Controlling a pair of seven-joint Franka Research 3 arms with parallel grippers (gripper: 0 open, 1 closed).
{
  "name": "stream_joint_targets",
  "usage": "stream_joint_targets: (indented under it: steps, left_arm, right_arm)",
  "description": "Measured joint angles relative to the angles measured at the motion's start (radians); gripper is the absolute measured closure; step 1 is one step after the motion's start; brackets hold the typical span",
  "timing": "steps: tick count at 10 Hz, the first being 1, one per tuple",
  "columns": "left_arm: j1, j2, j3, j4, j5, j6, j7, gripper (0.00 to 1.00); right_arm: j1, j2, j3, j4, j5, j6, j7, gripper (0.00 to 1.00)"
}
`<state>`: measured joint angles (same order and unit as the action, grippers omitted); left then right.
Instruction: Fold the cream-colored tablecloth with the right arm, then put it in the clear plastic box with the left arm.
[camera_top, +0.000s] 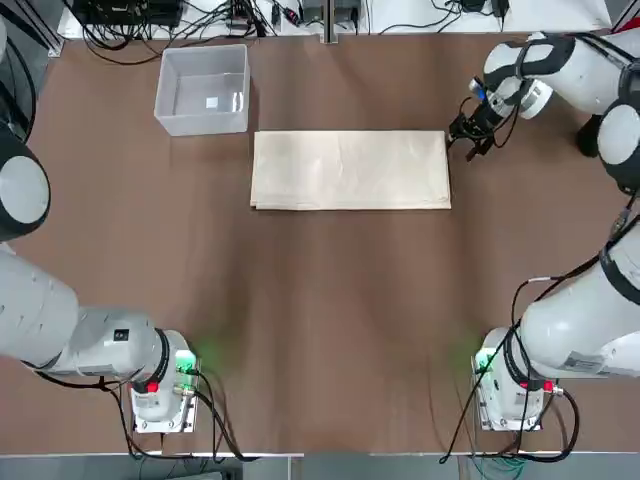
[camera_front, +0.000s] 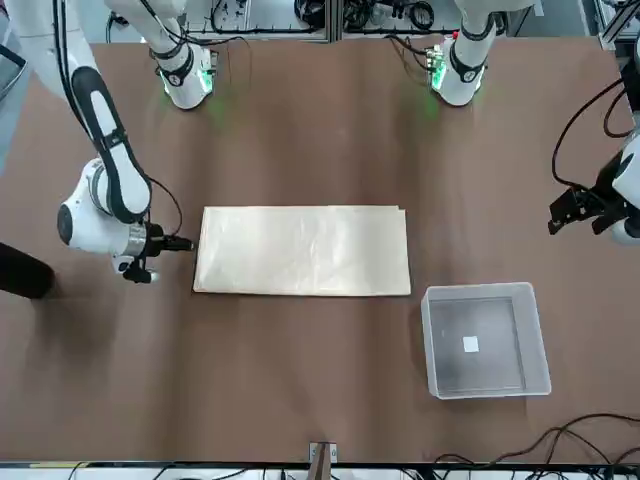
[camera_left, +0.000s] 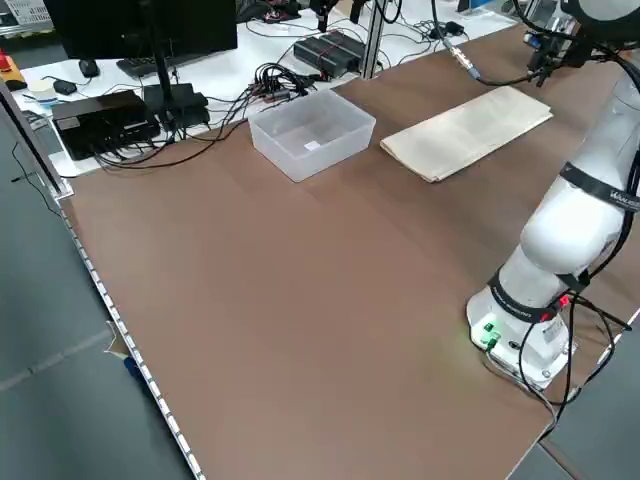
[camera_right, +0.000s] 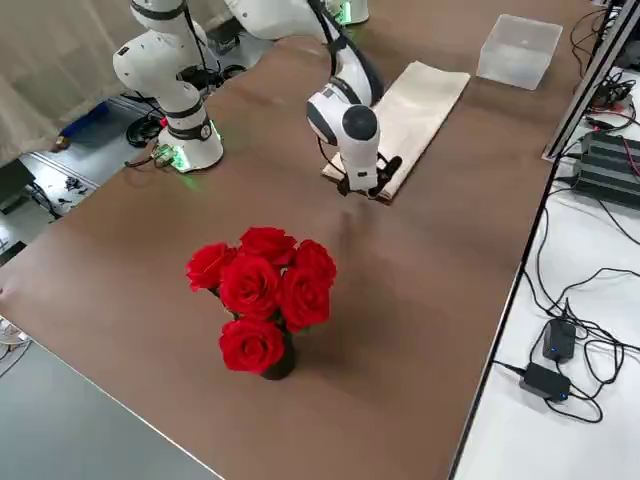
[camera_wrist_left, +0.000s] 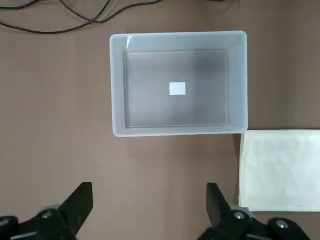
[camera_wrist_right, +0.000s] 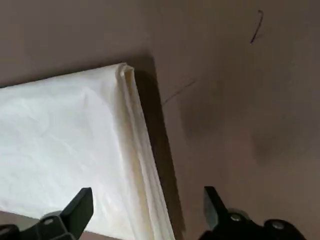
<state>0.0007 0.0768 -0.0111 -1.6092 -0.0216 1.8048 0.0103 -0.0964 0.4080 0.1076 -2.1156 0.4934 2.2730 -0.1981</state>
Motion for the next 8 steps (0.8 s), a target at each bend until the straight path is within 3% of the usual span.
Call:
stream_joint_targets:
  steps: [8]
  left_arm:
    - [0.0,0.0,0.0,0.0,0.0,0.0,0.0,0.0]
  right_arm:
    - [0.021,0.074,0.049,0.0,0.029,0.123,0.0,0.03]
